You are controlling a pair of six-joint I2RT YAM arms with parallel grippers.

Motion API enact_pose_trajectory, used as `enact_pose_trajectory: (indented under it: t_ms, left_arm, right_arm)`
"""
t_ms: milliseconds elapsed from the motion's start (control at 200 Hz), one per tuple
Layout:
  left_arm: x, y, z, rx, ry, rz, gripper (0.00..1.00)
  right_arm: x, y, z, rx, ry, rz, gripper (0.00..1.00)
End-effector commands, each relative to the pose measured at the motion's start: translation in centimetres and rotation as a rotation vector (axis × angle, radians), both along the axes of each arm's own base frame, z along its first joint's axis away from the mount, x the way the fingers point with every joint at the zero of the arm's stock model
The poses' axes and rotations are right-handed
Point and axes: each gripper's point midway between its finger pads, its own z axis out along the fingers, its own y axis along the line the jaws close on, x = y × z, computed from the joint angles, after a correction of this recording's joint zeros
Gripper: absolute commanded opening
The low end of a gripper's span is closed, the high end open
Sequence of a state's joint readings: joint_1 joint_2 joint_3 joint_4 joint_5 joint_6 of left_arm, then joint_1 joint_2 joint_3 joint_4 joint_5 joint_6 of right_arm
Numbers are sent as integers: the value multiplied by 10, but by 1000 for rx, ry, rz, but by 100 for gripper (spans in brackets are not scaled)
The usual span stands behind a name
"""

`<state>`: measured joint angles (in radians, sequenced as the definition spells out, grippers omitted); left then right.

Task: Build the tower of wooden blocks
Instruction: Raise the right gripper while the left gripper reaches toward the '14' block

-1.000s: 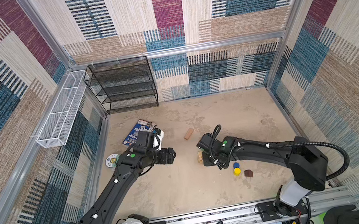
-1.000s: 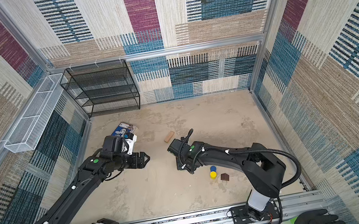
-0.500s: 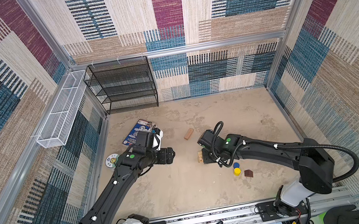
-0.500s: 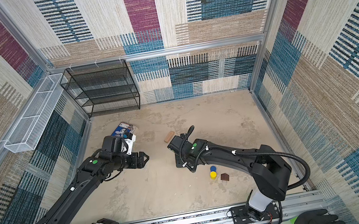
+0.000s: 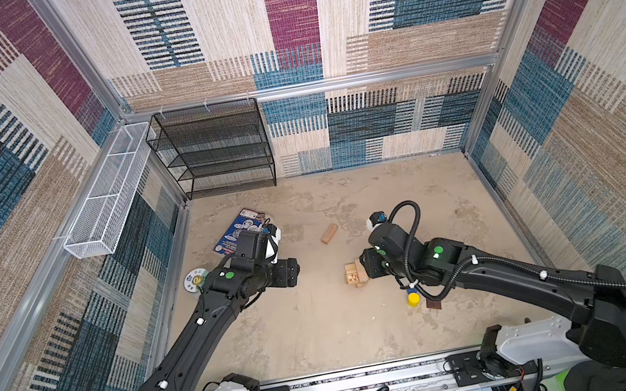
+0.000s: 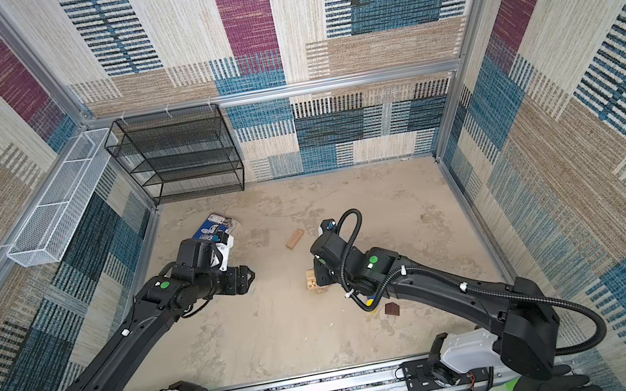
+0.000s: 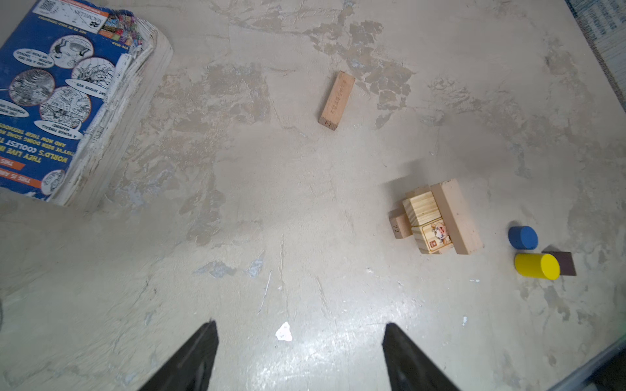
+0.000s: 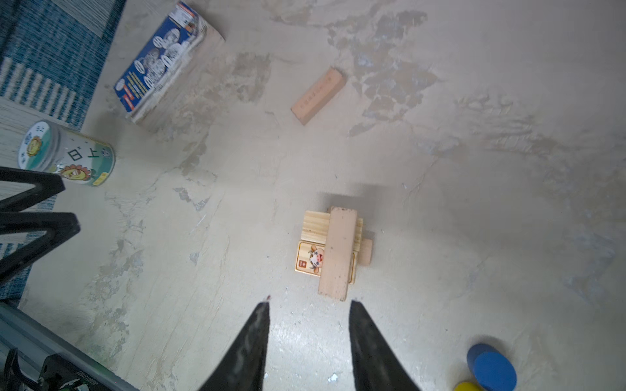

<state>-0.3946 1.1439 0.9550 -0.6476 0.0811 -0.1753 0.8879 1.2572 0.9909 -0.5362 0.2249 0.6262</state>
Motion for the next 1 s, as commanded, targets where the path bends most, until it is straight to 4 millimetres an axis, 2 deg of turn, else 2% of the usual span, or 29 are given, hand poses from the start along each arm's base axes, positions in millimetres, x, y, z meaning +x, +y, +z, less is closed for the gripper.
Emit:
enact_pose_trajectory:
  t_ms: [0, 120, 265, 275, 331, 371, 416, 441, 461, 486, 501, 631, 771, 922, 997]
  left_arm:
    - [9, 6, 8, 30, -57, 17, 80]
    - [11, 5, 22, 8, -93, 31, 79]
    - [12, 1, 34, -27, -115, 25, 78]
    - [12, 1, 34, -28, -114, 24, 78]
    - [14, -1, 36, -33, -116, 25, 78]
    - [17, -2, 37, -40, -113, 30, 78]
    - [20, -5, 38, -55, -109, 36, 78]
    - [22, -7, 37, -65, -105, 40, 78]
    - [23, -8, 36, -71, -95, 43, 78]
    - [25, -11, 35, -80, -87, 43, 78]
    - [27, -13, 34, -85, -80, 43, 78]
    - [42, -24, 24, -91, -32, 39, 78]
    - [69, -36, 13, -68, -18, 17, 77]
    - [98, -64, -3, -58, 27, -77, 77]
    - [110, -74, -10, -42, 32, -116, 73]
  right_arm:
    - [13, 4, 23, 20, -150, 32, 35]
    - [18, -2, 16, -22, -184, 22, 27]
    - [25, 1, 6, -7, -181, 2, 29]
    - [26, 0, 6, -4, -182, -3, 31]
    - [29, -1, 3, 7, -175, -27, 57]
    - [30, -2, 2, 16, -170, -37, 66]
    - [32, -3, 1, 25, -169, -41, 70]
    - [33, -4, 1, 28, -169, -45, 76]
    - [33, -6, 1, 30, -168, -52, 83]
    - [35, -8, 2, 36, -166, -64, 96]
    - [35, -10, 1, 37, -163, -70, 99]
    - [45, -21, 10, 84, -151, -78, 100]
    - [55, -35, 23, 105, -179, -88, 100]
    - [61, -47, 33, 58, -226, -114, 100]
    - [62, -52, 36, 31, -244, -120, 100]
